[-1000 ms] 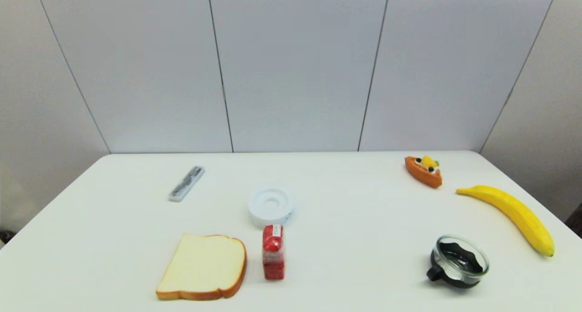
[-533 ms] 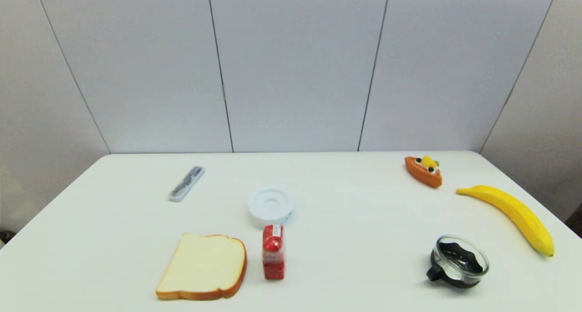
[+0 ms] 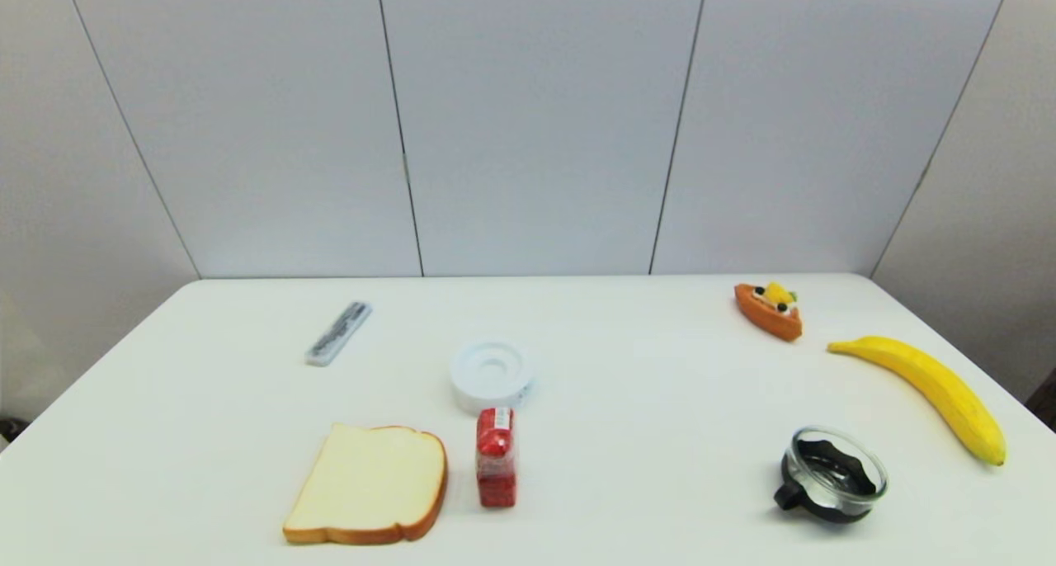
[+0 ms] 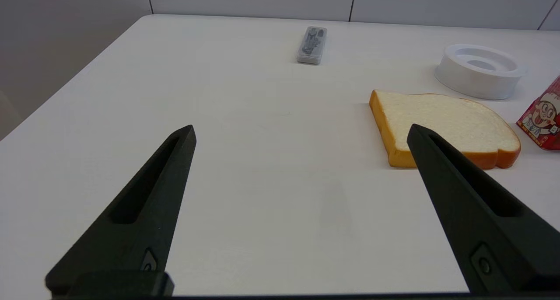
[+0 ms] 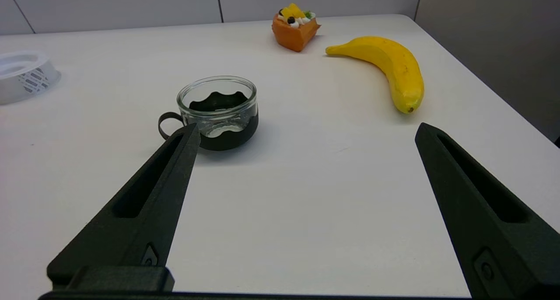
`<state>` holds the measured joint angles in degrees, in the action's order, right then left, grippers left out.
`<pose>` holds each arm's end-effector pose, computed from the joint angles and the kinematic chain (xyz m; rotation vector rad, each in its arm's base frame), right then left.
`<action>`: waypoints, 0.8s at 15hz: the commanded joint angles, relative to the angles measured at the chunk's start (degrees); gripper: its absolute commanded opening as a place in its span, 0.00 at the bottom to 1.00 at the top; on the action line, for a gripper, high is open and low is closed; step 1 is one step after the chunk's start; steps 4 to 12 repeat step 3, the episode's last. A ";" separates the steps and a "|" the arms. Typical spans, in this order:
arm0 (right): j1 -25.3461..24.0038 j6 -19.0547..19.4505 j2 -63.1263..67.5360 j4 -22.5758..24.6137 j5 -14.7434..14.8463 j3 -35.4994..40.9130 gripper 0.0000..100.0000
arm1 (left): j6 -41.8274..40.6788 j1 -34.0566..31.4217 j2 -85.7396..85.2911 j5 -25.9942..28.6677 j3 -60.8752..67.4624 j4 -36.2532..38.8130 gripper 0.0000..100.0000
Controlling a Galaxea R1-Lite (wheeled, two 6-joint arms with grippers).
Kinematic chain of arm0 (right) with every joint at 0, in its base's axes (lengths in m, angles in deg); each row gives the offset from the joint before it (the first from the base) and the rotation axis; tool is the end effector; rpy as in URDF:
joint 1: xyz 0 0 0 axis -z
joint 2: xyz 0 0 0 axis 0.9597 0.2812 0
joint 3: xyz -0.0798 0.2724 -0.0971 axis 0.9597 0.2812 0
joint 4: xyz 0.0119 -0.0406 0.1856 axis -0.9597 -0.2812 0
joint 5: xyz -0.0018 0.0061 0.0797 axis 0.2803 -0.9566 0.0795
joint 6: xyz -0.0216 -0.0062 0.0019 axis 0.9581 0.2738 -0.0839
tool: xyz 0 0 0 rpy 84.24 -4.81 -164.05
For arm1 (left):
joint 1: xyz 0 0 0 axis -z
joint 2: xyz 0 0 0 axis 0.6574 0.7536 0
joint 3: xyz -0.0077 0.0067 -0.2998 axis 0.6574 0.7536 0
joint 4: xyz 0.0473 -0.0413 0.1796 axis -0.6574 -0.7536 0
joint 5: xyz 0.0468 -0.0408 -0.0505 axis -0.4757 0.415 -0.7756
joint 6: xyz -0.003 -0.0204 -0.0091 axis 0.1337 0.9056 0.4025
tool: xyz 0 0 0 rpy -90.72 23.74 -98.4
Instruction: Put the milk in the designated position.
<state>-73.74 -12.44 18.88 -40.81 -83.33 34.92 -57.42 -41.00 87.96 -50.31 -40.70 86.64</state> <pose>-0.0227 -0.0007 0.0753 0.0367 0.0004 -0.0310 -0.0229 0.0000 0.0757 -0.0212 -0.0041 -0.0030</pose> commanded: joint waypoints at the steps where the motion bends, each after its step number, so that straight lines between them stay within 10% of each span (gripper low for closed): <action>1: -0.01 0.00 0.00 -0.04 0.00 0.00 1.00 | 0.02 -0.01 0.10 0.01 0.09 0.04 1.00; 12: -0.01 0.00 0.00 -0.04 -0.08 0.00 1.00 | 0.02 -0.01 0.10 0.01 0.09 0.04 1.00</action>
